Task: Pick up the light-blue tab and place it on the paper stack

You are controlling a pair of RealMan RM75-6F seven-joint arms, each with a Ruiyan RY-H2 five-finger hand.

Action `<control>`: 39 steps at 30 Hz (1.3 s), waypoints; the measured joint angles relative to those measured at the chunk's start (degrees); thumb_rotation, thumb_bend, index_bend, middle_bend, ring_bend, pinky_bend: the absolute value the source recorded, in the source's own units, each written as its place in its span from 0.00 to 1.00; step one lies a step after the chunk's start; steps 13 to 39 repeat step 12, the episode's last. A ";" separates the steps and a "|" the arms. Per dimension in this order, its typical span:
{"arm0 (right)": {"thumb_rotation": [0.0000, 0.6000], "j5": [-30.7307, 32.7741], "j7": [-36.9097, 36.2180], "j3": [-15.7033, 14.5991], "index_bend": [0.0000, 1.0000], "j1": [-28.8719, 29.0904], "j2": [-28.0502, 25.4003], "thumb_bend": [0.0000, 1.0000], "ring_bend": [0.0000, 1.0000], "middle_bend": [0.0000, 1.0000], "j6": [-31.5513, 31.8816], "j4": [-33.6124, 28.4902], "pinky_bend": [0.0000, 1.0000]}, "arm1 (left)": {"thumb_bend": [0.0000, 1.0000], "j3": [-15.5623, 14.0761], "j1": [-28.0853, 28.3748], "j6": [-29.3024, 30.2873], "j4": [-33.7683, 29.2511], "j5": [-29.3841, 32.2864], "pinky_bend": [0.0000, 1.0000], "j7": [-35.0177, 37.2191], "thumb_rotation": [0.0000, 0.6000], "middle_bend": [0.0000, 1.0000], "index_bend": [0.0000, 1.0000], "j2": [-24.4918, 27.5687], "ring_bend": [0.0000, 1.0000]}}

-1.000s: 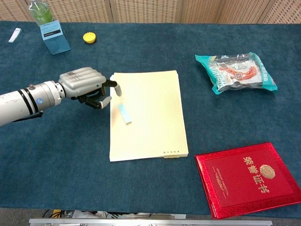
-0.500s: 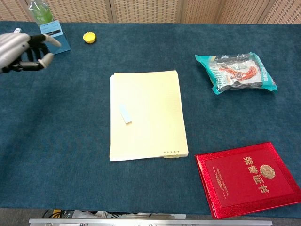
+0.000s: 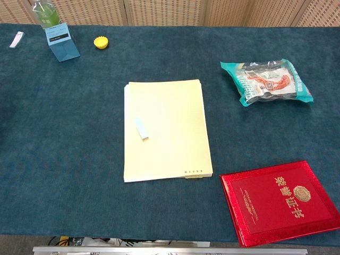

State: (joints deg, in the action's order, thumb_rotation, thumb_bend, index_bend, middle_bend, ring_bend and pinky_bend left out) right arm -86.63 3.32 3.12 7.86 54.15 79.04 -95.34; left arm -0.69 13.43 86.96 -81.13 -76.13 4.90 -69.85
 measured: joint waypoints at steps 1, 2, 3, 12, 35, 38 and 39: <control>1.00 -0.68 -0.18 -0.20 0.16 -0.01 0.21 0.13 0.37 0.38 0.23 0.18 0.46 | 0.43 -0.27 -0.97 1.15 -0.40 -0.38 0.41 -0.12 1.00 0.43 0.25 0.28 0.42; 1.00 -1.57 -0.43 -0.45 0.16 -0.05 0.54 0.13 0.37 0.38 0.60 0.47 0.46 | 0.43 -0.57 -1.94 2.28 -0.88 -0.80 0.41 -0.32 1.00 0.43 0.25 0.59 0.42; 1.00 -2.21 -0.61 -0.63 0.16 -0.08 0.81 0.13 0.37 0.38 0.95 0.73 0.46 | 0.43 -1.05 -3.22 3.62 -1.72 -1.36 0.41 -0.67 1.00 0.43 0.25 1.05 0.42; 1.00 -5.16 -0.85 -1.46 0.16 -0.79 2.51 0.13 0.37 0.38 3.93 2.12 0.46 | 0.43 -3.39 -8.68 6.56 -8.74 -3.99 0.41 -5.08 1.00 0.43 0.25 5.55 0.42; 1.00 -5.16 -0.85 -1.46 0.16 -0.79 2.51 0.13 0.37 0.38 3.93 2.12 0.46 | 0.43 -3.39 -8.68 6.56 -8.74 -3.99 0.41 -5.08 1.00 0.43 0.25 5.55 0.42; 1.00 -5.16 -0.85 -1.46 0.16 -0.79 2.51 0.13 0.37 0.38 3.93 2.12 0.46 | 0.43 -3.39 -8.68 6.56 -8.74 -3.99 0.41 -5.08 1.00 0.43 0.25 5.55 0.42; 1.00 -5.16 -0.85 -1.46 0.16 -0.79 2.51 0.13 0.37 0.38 3.93 2.12 0.46 | 0.43 -3.39 -8.68 6.56 -8.74 -3.99 0.41 -5.08 1.00 0.43 0.25 5.55 0.42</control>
